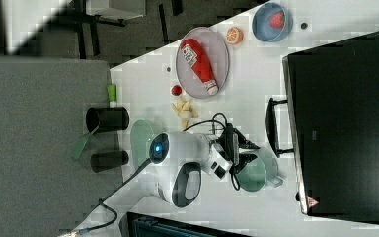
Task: Drag mug forwards.
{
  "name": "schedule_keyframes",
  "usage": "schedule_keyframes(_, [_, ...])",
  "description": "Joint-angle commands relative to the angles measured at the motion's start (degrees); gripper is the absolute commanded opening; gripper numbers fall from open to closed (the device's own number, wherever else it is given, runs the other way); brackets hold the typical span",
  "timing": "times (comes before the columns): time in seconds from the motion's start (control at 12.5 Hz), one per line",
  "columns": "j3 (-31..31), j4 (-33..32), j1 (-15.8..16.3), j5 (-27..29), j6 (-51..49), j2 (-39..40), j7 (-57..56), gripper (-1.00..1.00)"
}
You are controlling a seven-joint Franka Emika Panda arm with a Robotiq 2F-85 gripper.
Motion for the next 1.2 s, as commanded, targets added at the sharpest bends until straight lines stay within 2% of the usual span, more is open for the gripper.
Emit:
schedule_keyframes(0.08, [0.53, 3.94, 0.19, 0.14, 0.14, 0.09, 1.51, -0.65])
schedule_keyframes(0.4, [1.27, 11.61, 0.32, 0.14, -1.12, 5.29, 1.51, -0.65])
schedule_keyframes(0.8, [2.67, 23.03, 0.35, 0.14, -8.76, 11.05, 1.51, -0.65])
schedule_keyframes(1.2, [3.63, 31.69, 0.38, 0.14, -9.41, 15.75, 1.5, -0.65])
